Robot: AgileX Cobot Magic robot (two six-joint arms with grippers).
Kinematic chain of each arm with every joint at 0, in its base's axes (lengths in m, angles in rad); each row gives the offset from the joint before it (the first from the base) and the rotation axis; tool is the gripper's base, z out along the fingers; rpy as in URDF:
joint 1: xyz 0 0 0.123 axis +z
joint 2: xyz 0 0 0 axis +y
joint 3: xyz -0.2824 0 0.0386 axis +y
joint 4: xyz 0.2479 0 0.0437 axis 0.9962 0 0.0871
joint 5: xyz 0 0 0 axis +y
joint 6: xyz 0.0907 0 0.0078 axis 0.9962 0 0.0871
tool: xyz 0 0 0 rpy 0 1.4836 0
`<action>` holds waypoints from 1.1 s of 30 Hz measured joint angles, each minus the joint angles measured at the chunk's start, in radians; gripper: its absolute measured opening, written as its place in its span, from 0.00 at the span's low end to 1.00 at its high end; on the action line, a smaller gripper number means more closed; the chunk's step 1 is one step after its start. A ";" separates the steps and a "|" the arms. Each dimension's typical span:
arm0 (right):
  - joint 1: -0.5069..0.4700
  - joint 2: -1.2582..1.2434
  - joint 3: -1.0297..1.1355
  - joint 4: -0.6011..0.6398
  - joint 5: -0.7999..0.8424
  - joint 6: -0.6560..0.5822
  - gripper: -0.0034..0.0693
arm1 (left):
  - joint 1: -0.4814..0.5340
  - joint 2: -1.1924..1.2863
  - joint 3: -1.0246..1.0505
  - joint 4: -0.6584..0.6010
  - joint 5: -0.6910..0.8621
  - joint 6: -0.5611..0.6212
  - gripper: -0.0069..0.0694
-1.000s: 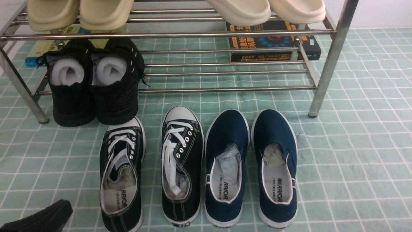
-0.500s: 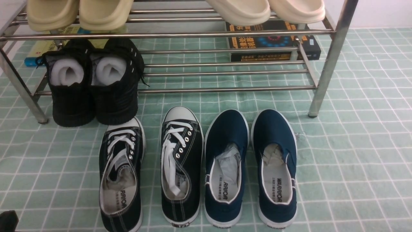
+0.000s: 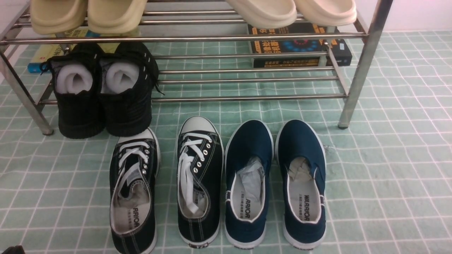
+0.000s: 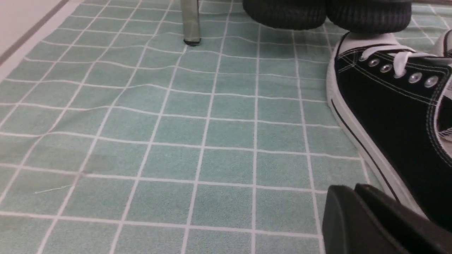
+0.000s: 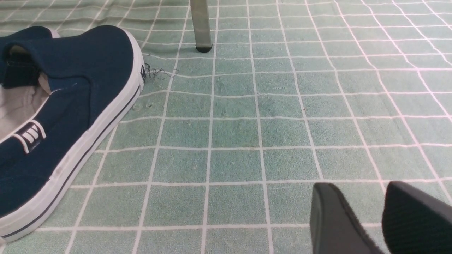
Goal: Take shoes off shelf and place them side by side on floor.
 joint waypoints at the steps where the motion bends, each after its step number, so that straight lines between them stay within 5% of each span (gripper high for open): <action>1: 0.000 0.000 0.000 0.000 0.000 0.000 0.37 | -0.012 0.000 0.000 0.000 0.000 0.000 0.16; 33: 0.000 0.000 0.000 0.000 0.000 0.000 0.37 | -0.021 0.000 0.000 0.042 0.003 0.000 0.19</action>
